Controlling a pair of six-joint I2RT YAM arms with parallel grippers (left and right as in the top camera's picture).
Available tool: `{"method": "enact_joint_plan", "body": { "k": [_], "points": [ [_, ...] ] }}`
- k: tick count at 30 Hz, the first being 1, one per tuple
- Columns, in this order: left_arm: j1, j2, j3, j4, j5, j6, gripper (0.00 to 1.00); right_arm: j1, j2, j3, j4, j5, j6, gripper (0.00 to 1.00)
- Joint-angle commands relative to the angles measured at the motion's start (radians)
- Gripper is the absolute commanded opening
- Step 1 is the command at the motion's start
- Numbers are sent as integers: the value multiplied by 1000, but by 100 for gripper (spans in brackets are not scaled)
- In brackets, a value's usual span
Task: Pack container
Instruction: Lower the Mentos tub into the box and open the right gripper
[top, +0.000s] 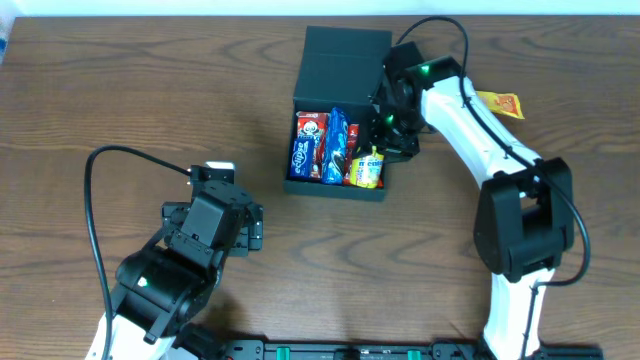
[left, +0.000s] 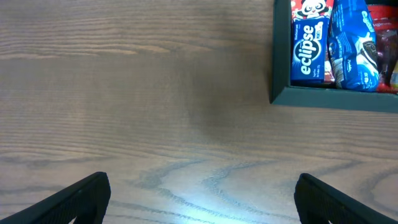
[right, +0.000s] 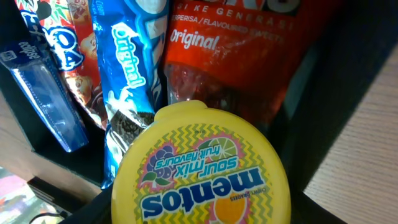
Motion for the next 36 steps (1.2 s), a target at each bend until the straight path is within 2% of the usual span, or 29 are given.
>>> {"method": "enact_joint_plan", "body": {
  "k": [1, 4, 5, 7, 11, 15, 17, 21, 30, 32, 35, 36],
  "points": [
    [3, 1, -2, -3, -24, 0, 95, 10, 12, 17, 6, 9, 11, 2],
    [3, 1, -2, -3, -24, 0, 96, 10, 12, 17, 6, 9, 11, 2],
    [3, 1, -2, -3, -24, 0, 95, 10, 12, 17, 6, 9, 11, 5],
    [3, 0, -2, -3, -24, 0, 95, 10, 12, 18, 8, 9, 11, 21],
    [3, 0, -2, -3, -24, 0, 95, 10, 12, 18, 10, 9, 10, 45],
    [3, 0, -2, -3, -24, 0, 96, 10, 10, 23, 8, 9, 5, 58],
    [3, 1, -2, -3, -24, 0, 96, 10, 10, 33, 5, 8, -5, 68],
    [3, 1, -2, -3, -25, 0, 95, 10, 10, 70, -16, 11, -23, 78],
    [3, 1, -2, -3, -24, 0, 95, 15, -8, 164, -111, 100, -24, 83],
    [3, 1, -2, -3, -24, 0, 95, 17, -31, 166, -114, 112, -24, 87],
    [3, 0, -2, -3, -24, 0, 95, 17, -74, 166, -119, 117, -24, 99],
    [3, 0, -2, -3, -24, 0, 95, 17, -93, 166, -120, 117, -24, 99]
  ]
}}
